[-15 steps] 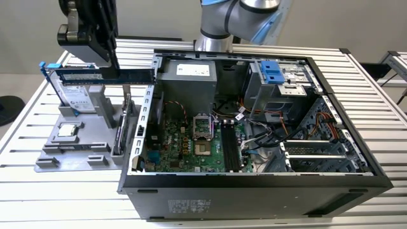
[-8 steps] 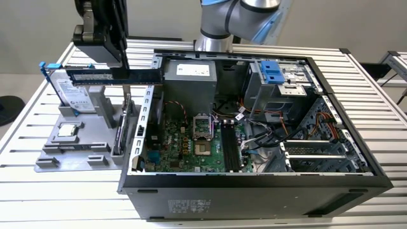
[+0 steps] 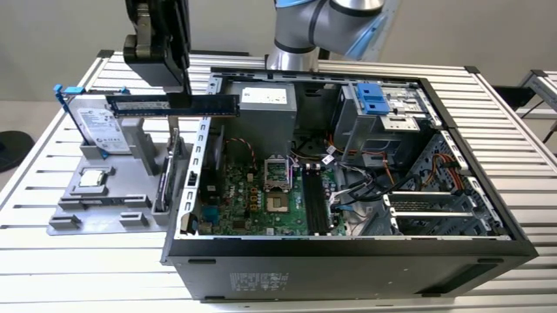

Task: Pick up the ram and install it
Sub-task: 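Pick up the ram and move it above insertion slot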

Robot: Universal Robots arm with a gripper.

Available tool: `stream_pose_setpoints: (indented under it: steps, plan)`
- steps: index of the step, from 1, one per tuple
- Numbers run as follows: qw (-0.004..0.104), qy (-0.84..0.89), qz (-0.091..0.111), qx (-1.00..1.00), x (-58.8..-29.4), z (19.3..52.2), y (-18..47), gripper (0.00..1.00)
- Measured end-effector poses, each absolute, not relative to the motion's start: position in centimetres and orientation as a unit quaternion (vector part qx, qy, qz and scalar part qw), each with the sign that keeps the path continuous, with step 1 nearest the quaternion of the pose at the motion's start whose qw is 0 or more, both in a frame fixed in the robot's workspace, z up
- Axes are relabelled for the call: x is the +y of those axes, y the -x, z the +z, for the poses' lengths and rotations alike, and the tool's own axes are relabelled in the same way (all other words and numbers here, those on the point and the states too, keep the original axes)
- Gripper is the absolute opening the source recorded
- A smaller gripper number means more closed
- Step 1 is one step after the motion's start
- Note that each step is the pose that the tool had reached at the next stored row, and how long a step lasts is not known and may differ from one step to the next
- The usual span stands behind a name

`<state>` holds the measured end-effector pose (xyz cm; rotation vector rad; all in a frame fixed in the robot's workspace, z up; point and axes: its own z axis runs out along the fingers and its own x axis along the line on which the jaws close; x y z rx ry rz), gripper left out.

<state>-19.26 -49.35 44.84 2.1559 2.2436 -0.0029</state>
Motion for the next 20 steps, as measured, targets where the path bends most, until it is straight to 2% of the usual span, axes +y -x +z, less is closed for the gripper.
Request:
stream_pose_setpoints:
  steps: [20]
  plan:
    - [0.015,-0.693,-0.001,0.721,-49.4,44.8,15.4,0.00]
